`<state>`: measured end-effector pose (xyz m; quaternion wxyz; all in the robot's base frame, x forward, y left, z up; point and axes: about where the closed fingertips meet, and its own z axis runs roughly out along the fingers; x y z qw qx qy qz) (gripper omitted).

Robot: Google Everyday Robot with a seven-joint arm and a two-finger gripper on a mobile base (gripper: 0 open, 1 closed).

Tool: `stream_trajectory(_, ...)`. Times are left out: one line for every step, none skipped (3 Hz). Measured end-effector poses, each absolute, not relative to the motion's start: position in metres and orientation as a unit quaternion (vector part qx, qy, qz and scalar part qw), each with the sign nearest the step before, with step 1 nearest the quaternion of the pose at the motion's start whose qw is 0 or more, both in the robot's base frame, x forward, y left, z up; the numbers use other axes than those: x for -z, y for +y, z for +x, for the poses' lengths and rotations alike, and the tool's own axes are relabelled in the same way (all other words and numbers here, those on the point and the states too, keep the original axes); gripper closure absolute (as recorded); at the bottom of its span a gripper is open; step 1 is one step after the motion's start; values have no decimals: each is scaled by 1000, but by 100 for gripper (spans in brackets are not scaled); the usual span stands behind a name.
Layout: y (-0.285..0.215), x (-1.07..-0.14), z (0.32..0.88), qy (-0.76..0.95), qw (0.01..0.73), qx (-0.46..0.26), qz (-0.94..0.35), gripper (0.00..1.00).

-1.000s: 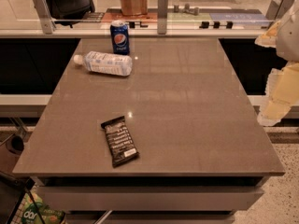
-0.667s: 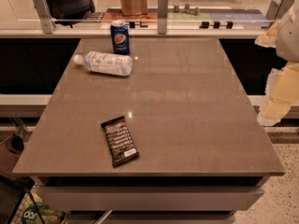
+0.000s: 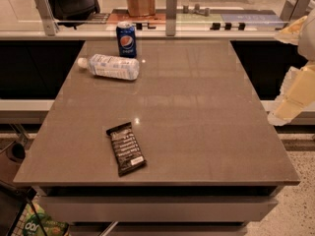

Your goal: Move pepsi can near rxbar chocolate

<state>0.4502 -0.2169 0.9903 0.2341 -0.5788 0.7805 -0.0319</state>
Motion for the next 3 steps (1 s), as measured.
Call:
stream_trajectory(-208,-992,463,786,295,21,-543,0)
stream_trajectory(-196,-999,501,786,369,7,-497,0)
stream_trajectory(-185,-1000,543,778,437,-23,-451,0)
